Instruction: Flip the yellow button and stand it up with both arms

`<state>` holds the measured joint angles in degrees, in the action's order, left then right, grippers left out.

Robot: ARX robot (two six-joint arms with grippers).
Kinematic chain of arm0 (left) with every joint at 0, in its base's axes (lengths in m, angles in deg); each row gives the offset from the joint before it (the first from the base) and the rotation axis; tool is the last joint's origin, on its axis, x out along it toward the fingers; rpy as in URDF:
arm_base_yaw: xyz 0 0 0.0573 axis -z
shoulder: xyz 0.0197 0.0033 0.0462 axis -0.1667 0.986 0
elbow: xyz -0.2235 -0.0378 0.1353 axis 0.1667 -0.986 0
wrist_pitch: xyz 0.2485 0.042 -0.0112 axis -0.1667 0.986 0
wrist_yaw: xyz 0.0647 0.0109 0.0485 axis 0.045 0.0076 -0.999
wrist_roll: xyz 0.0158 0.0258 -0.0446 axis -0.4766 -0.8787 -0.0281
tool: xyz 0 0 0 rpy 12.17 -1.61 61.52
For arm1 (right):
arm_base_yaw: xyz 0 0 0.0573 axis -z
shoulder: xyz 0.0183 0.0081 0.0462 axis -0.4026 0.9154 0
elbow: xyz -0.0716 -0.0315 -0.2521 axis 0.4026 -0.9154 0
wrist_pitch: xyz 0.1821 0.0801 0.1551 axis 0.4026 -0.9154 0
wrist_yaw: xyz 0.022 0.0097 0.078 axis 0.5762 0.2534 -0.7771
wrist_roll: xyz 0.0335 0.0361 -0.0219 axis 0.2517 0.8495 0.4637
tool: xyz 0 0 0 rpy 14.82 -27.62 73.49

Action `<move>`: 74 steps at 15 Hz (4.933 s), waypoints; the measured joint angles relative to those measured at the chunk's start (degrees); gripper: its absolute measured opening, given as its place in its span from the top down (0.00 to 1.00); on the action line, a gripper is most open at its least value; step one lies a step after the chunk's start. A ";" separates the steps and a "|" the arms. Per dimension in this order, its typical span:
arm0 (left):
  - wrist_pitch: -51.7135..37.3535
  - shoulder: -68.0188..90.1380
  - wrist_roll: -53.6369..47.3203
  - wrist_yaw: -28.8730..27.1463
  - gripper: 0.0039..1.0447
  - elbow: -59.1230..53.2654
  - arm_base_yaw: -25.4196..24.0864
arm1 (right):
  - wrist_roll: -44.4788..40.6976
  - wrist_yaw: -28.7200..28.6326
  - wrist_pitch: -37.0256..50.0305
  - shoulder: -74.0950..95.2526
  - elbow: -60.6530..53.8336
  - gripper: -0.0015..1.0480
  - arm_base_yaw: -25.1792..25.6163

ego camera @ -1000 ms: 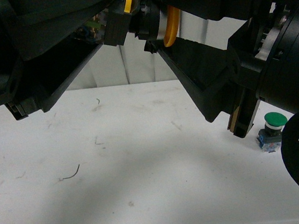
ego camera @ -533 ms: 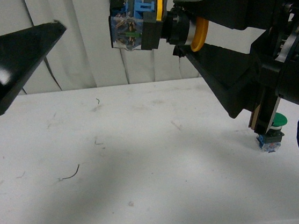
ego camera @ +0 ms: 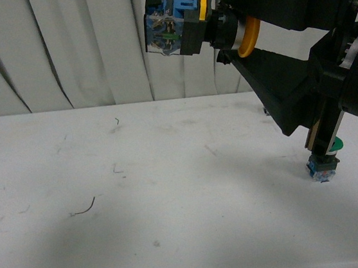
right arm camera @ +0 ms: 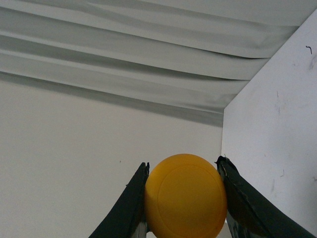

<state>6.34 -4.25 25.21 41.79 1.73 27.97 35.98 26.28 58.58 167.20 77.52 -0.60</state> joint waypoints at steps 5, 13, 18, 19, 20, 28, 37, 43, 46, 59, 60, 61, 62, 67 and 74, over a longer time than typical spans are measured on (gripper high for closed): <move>1.44 -7.96 -9.92 1.11 0.91 -7.98 -9.81 | 0.00 0.00 0.00 -0.04 0.50 0.65 -0.04; 4.50 -14.99 -10.14 10.10 0.99 -13.09 -18.32 | -0.04 -1.07 0.00 -0.09 0.61 0.65 0.52; 12.20 -26.05 -10.14 10.12 0.99 -15.04 -18.32 | -0.09 -0.42 0.13 -0.07 0.63 0.65 -0.50; 13.53 -26.08 -10.16 10.21 0.99 -15.72 -18.36 | -0.28 -0.48 0.11 -0.07 0.70 0.65 -1.20; 12.87 -26.08 -10.14 10.12 0.99 -15.72 -18.36 | -0.59 -0.72 0.00 -0.07 0.72 0.65 -1.55; 12.79 -26.08 -10.14 10.10 0.51 -15.72 -18.36 | -9.90 -0.96 -0.09 -4.26 0.74 0.65 -1.31; 12.79 -26.08 -10.19 10.12 0.06 -15.72 -18.36 | -76.37 15.17 -24.26 0.39 18.12 0.65 20.02; 12.79 -26.08 -10.19 10.12 0.06 -15.72 -18.36 | -78.64 22.01 -44.39 17.75 37.75 0.65 21.92; 12.81 -26.08 -10.19 10.12 0.06 -15.72 -18.36 | -76.04 25.79 -50.86 24.30 43.52 0.65 18.91; 12.76 -26.08 -10.19 10.10 0.06 -15.72 -18.36 | -72.39 35.98 -62.62 38.29 56.00 0.65 15.72; 12.79 -26.08 -10.19 10.12 0.06 -15.72 -18.36 | -72.22 36.33 -63.43 38.69 56.74 0.65 15.63; 12.79 -26.08 -10.19 10.12 0.06 -15.72 -18.36 | -72.02 37.00 -63.73 39.30 57.37 0.65 15.32; 12.81 -26.08 -10.19 10.12 0.06 -15.72 -18.36 | -71.95 37.29 -64.17 39.69 57.75 0.65 15.17; 12.76 -26.08 -10.19 10.12 0.06 -15.72 -18.36 | -70.93 37.20 -65.75 41.31 58.88 0.65 14.21; 12.79 -26.08 -10.19 10.12 0.06 -15.72 -18.36 | -69.88 39.01 -66.34 41.31 58.97 0.53 14.21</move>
<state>19.12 -30.33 15.03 51.91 -13.98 9.61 -33.90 65.29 -7.76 208.51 136.49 13.61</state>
